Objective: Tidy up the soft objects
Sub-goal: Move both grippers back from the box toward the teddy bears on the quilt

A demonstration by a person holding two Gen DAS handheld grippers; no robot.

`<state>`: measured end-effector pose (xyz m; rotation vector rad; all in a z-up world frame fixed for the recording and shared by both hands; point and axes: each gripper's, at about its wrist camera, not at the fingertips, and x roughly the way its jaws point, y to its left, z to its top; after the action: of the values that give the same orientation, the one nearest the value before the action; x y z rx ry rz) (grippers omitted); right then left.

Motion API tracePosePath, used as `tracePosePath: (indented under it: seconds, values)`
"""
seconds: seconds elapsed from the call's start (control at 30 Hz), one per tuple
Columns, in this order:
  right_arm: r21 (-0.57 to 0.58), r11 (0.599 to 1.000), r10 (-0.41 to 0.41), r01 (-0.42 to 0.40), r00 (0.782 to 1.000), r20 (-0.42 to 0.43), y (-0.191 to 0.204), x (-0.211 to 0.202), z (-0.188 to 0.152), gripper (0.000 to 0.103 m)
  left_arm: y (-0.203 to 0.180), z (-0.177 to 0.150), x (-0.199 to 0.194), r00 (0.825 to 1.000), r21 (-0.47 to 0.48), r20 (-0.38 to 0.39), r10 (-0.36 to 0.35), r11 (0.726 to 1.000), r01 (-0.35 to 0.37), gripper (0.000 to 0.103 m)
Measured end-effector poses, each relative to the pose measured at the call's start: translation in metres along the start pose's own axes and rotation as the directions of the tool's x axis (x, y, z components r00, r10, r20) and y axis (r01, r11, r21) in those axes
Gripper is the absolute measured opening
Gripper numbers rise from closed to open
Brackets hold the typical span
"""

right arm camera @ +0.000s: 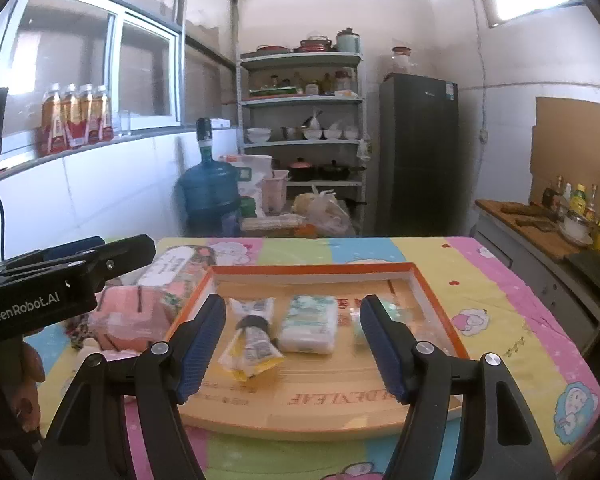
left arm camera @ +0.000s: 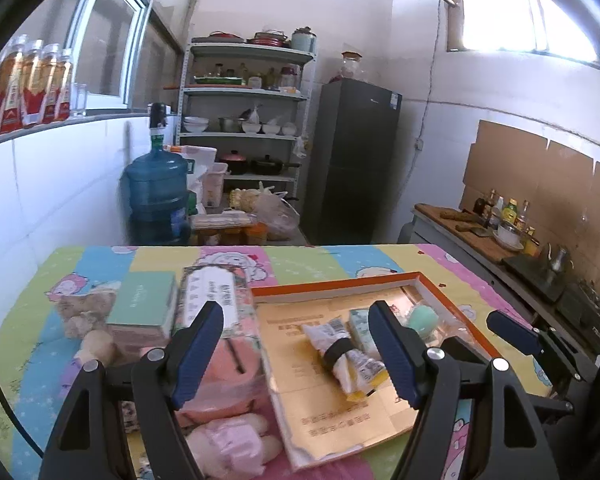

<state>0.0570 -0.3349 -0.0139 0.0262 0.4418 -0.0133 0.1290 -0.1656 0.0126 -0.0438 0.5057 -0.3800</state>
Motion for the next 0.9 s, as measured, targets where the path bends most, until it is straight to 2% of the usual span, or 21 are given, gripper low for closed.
tracePosePath:
  seconds: [0.63,0.9]
  values:
    - [-0.056,0.996,0.073,-0.072,0.997,0.019,0.075,-0.014,0.004,0.071,0.065,-0.013,-0.053,0.995,-0.038,0.041,0.093,0.995,-0.092,0.075]
    - [-0.075,0.992,0.099,-0.098,0.995,0.013,0.104,-0.013,-0.001,0.072,0.108,-0.030,-0.074,0.982,-0.085,0.060,0.177,0.982,-0.172,0.075]
